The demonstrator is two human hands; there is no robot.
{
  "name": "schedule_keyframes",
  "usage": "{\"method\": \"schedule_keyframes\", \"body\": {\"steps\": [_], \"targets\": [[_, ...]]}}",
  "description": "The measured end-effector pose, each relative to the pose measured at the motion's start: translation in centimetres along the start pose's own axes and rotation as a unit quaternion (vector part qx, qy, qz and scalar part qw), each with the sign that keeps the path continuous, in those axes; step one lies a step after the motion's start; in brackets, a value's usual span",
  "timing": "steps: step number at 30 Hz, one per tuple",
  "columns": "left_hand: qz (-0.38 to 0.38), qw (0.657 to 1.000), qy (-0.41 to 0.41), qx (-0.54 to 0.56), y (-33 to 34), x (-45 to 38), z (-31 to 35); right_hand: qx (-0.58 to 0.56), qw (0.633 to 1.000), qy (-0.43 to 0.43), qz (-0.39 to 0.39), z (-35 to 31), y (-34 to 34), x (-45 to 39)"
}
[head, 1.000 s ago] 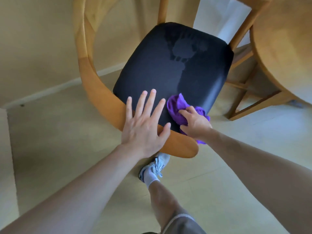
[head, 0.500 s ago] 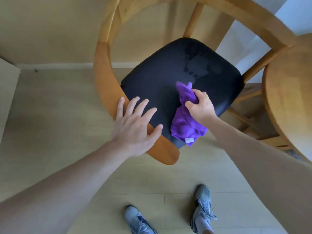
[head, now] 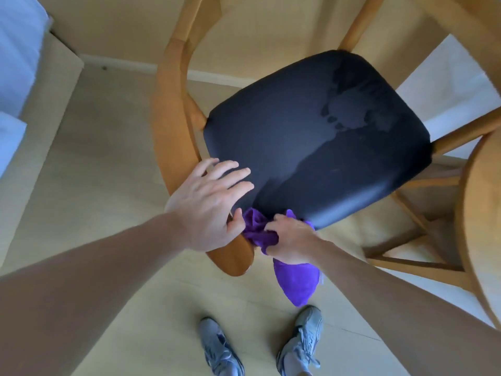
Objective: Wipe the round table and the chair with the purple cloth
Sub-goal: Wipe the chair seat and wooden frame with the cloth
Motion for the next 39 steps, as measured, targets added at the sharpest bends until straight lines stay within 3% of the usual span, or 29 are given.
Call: {"method": "schedule_keyframes", "body": {"steps": [2, 4, 6, 9, 11, 15, 17, 19, 21, 24, 26, 29, 33, 37, 39], "targets": [[-0.003, 1.0, -0.009, 0.004, -0.1, 0.0, -0.2, -0.139, 0.985, 0.025, 0.1, 1.4, -4.6, -0.5], [0.003, 1.0, -0.007, 0.01, -0.3, -0.1, -0.2, -0.263, 0.942, 0.047, 0.206, 3.0, -8.9, -0.9], [0.008, 1.0, 0.003, 0.009, -0.4, -0.1, 0.0, -0.298, 0.928, 0.065, 0.214, 3.0, -10.1, -2.2], [-0.001, 1.0, 0.009, 0.003, -0.2, -0.1, 0.0, -0.14, 0.975, 0.093, 0.143, 0.7, -6.7, -3.5], [-0.014, 1.0, 0.006, -0.001, 0.0, -0.2, 0.0, -0.021, 0.994, 0.041, 0.095, -1.0, -2.5, -2.6], [-0.041, 0.999, -0.004, 0.007, 0.3, -0.3, -0.1, 0.183, 0.977, -0.106, 0.019, -1.2, 2.7, 0.6], [-0.049, 0.999, -0.007, 0.012, 0.3, -0.3, -0.2, 0.217, 0.965, -0.146, 0.004, -0.7, 2.2, 1.5], [-0.049, 0.999, -0.005, 0.014, 0.4, -0.3, -0.2, 0.165, 0.971, -0.169, 0.03, -1.1, -0.4, 1.8], [-0.045, 0.999, -0.006, 0.013, 0.4, -0.2, -0.3, 0.038, 0.982, -0.151, 0.11, -1.3, -5.0, 1.2], [-0.038, 0.999, -0.003, 0.015, 0.4, -0.3, -0.3, -0.147, 0.952, -0.048, 0.263, 1.4, -12.2, -0.3], [-0.034, 0.999, -0.003, 0.015, 0.4, -0.3, -0.3, -0.217, 0.929, 0.033, 0.299, 3.7, -14.1, -1.9], [-0.03, 0.999, -0.001, 0.015, 0.6, -0.3, -0.3, -0.14, 0.964, 0.118, 0.192, 3.1, -10.9, -4.3], [-0.036, 0.999, -0.008, 0.02, 0.5, -0.3, -0.4, 0.052, 0.995, -0.03, 0.077, -2.7, -3.3, -3.0], [-0.027, 0.999, -0.021, 0.041, 0.0, -0.4, -0.4, 0.221, 0.959, -0.174, -0.033, -3.1, 2.0, 0.7], [-0.018, 0.998, -0.023, 0.049, -0.2, -0.3, -0.5, 0.245, 0.946, -0.21, -0.046, -3.1, 1.2, 1.4]]}}
Point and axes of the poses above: each hand's wrist, its own x-axis away from the middle knuckle, its own y-axis out of the palm, z = x × y, the point moved 10 cm from there along -x, towards the middle knuckle, and after that the axes turned 5 degrees about y, right-handed, at the moved point
